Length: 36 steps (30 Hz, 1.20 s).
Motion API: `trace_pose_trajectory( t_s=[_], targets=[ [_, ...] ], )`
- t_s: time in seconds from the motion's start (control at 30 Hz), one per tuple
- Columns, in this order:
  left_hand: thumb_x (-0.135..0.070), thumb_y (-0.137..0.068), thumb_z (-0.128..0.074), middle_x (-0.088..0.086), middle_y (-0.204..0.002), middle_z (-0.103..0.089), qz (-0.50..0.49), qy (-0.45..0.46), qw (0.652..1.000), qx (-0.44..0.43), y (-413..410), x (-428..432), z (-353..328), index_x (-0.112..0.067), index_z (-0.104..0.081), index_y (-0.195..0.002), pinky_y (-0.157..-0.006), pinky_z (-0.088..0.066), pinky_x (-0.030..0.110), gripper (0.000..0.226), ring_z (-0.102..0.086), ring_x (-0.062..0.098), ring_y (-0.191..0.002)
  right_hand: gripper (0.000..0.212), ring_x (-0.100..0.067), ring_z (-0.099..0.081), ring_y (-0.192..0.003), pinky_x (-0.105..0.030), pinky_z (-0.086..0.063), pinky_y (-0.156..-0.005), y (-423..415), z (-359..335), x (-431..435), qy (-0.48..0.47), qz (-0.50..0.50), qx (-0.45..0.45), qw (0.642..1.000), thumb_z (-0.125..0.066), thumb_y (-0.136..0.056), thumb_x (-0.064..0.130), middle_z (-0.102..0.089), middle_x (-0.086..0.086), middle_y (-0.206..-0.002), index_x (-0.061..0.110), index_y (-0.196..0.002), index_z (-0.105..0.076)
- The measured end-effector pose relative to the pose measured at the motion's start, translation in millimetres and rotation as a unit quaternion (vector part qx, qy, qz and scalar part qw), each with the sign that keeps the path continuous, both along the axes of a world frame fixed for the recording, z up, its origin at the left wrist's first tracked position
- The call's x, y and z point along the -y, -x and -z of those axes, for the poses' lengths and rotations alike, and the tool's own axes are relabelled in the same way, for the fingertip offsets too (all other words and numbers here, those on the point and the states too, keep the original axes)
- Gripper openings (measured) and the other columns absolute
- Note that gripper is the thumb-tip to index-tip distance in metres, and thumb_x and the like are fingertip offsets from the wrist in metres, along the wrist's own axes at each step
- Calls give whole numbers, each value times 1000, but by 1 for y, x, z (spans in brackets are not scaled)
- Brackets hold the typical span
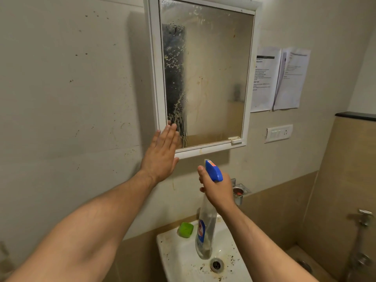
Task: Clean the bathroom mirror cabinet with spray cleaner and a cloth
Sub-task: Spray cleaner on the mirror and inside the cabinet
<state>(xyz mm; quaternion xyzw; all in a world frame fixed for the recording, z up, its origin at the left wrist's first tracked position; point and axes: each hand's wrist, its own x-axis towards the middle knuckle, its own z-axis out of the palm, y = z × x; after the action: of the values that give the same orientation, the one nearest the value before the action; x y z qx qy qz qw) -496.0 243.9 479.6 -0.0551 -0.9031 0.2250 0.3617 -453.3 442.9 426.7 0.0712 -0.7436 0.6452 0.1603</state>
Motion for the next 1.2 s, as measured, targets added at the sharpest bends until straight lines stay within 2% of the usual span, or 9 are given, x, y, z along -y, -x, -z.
trace_pose_trajectory(
  t_s=[0.3, 0.47, 0.6, 0.7, 0.77, 0.87, 1.0, 1.13, 1.2],
  targets=[
    [-27, -96, -54, 19, -168, -21, 167, 9, 978, 123, 40, -94, -1, -8, -37, -154, -127, -9, 43, 64, -14, 34, -157, 35, -44, -64, -83, -60, -59, -76, 13, 2, -51, 23, 99, -26, 994, -70, -95, 41, -65, -22, -83, 8, -86, -62],
    [-24, -96, -53, 19, -169, -15, 147, 41, 976, 154, 68, -134, -5, -5, -32, -157, -127, -9, 42, 67, -11, 33, -158, 36, -28, -55, -65, -49, -57, -69, 10, -4, -76, 8, 113, -38, 993, -68, -96, 41, -62, -18, -75, 7, -84, -61],
    [-28, -96, -55, 23, -169, -12, 87, 75, 978, 172, 108, -203, -1, -4, -34, -156, -128, -14, 46, 68, -11, 36, -157, 38, -41, -65, -79, -39, -56, -65, 30, 12, -135, 15, 106, -57, 993, -68, -95, 43, -69, -20, -85, 5, -89, -66],
    [-36, -93, -57, 27, -156, -33, 9, 69, 986, 148, 128, -252, 16, -8, -53, -142, -124, -22, 52, 57, -28, 42, -146, 40, -38, -62, -72, -50, -61, -70, 59, 26, -181, 27, 59, -54, 996, -69, -95, 42, -66, -23, -84, 3, -87, -65],
    [-39, -89, -56, 24, -142, -44, -41, 16, 992, 115, 132, -282, 25, -11, -62, -129, -116, -31, 51, 49, -38, 40, -134, 40, -22, -54, -62, -44, -61, -64, 83, 32, -217, 35, 16, -59, 998, -70, -94, 43, -61, -13, -71, 9, -78, -60],
    [-32, -86, -53, 23, -139, -45, -86, -79, 991, 61, 127, -314, 24, -9, -57, -122, -104, -38, 47, 43, -42, 39, -130, 39, -4, -45, -52, -18, -45, -52, 115, 39, -261, -9, -51, -86, 995, -70, -92, 46, -51, 14, -56, 26, -65, -49],
    [-27, -91, -51, 12, -118, -58, -91, -207, 974, -28, 100, -345, 13, -12, -52, -116, -85, -40, 44, 29, -54, 33, -108, 35, -19, -58, -59, -42, -58, -58, 129, 35, -292, -13, -149, -91, 985, -69, -89, 49, -56, 3, -64, 22, -72, -54],
    [-34, -100, -54, 10, -116, -63, -126, -297, 943, -76, 55, -367, 8, -11, -54, -124, -90, -40, 44, 34, -58, 33, -106, 39, -7, -41, -52, -20, -38, -50, 112, 15, -297, 2, -213, -114, 970, -68, -88, 48, -50, 8, -58, 25, -65, -47],
    [-34, -101, -54, 10, -110, -64, -139, -334, 927, -95, 36, -373, 4, -11, -54, -114, -87, -43, 44, 26, -59, 33, -100, 42, -7, -40, -51, -21, -38, -51, 103, 2, -293, 21, -227, -102, 968, -70, -89, 44, -47, 13, -54, 28, -62, -43]
  ],
)
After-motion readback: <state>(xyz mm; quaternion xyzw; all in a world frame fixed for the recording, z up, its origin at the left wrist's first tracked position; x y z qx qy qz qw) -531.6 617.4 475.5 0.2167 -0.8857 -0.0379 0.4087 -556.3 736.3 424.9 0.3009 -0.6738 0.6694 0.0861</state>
